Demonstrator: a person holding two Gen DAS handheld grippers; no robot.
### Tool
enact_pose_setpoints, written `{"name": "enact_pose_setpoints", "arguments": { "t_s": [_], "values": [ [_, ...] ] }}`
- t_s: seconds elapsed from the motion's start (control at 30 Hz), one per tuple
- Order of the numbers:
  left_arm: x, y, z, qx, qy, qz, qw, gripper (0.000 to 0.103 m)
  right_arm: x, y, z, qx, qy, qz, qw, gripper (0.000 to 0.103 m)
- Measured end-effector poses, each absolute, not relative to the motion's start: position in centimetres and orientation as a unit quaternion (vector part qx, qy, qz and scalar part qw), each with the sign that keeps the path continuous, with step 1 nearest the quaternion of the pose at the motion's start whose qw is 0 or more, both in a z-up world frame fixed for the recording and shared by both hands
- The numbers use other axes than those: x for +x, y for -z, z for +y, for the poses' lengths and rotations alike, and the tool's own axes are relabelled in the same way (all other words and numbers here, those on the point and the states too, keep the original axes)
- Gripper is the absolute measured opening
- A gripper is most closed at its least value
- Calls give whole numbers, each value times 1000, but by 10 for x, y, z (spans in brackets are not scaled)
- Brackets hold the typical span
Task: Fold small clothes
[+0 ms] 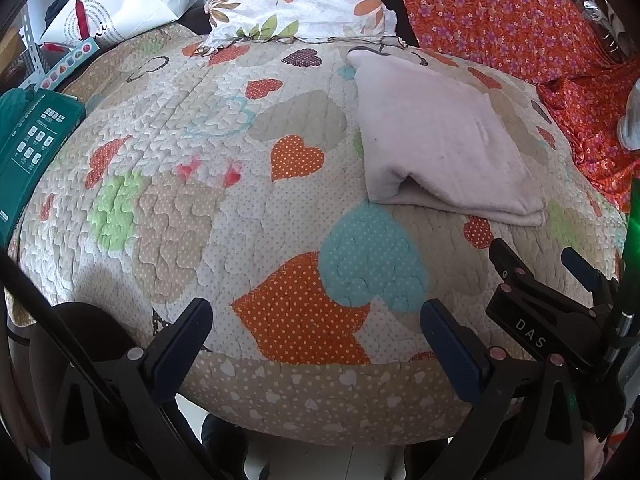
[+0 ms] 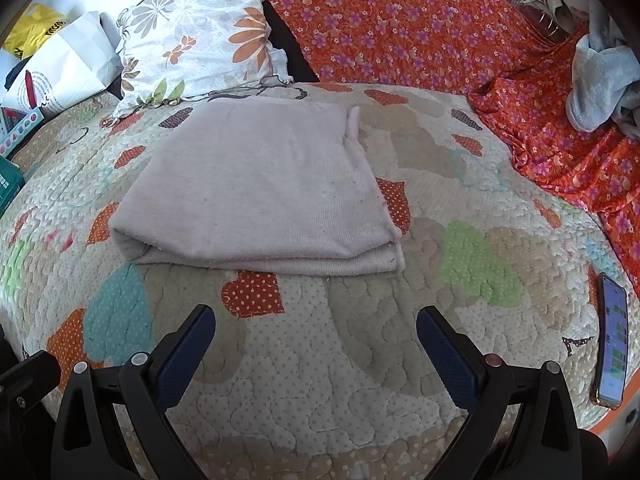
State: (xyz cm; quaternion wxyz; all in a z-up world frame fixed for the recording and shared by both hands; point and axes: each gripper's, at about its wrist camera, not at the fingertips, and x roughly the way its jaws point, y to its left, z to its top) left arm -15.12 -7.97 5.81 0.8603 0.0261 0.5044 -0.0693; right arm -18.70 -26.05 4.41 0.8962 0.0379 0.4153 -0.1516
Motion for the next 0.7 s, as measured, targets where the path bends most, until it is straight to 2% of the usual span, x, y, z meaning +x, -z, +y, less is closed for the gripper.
{"name": "enact_pose_setpoints", "arguments": {
  "t_s": [0.7],
  "values": [
    [-148,-48,-80,22,67,519,852,103,-185,-41,-258,40,148,419,895,102]
  ]
}}
